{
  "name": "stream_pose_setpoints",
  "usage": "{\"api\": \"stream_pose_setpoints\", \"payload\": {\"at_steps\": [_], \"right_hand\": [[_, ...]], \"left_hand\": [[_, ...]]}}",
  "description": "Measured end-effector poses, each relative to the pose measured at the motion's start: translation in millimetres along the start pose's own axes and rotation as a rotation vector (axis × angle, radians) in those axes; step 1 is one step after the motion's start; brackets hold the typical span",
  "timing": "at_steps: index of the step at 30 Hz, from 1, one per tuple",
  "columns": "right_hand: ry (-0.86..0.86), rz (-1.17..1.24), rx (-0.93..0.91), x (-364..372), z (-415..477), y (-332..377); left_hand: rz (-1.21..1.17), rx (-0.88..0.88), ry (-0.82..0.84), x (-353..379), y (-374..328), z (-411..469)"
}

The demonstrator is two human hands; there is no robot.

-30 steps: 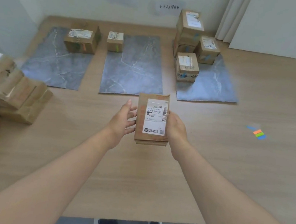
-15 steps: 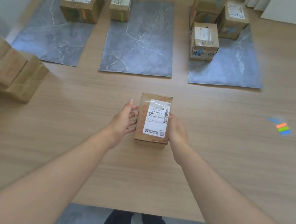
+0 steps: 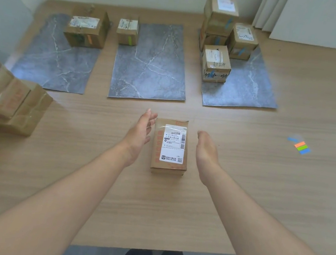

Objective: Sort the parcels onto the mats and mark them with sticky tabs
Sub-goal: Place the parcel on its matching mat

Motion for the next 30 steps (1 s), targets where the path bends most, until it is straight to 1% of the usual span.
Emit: {"api": "stream_pose_setpoints", "payload": {"at_steps": [3,7,14,17,24,27,30], "right_hand": [[-0.019,0.049,-0.022,-8,-7,7],[-0.085,0.103,-0.013,-17,-17,5],[-0.110,0.163,-0.054,-37,-34,-13],[-0.151,0.193,-0.071,-52,-39,-16],[-0.256,0.252,-0.121,-112,-30,-21],[-0.293,0.268,-0.128,-147,-16,-25],[-0.292,0.291,-0.119,-185,6,-35]], "left_hand": [[0.018,0.045,0.035,6,-13,-7],[0.050,0.074,0.078,13,-17,-17],[0.086,0.074,0.147,31,-12,-32],[0.098,0.072,0.192,47,-15,-37],[0.137,0.088,0.303,113,-27,-43],[0.149,0.073,0.338,156,-26,-41],[0.154,0.047,0.365,206,-20,-39]]}}
Point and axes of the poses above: each hand's wrist, its own z-axis towards the middle knuckle, its own x-axis out of the palm, y = z × x, the point moved 2 cm from there along z, towards the middle knuckle, and after that the axes turned 1 degree about -x, right-handed, at the moved point
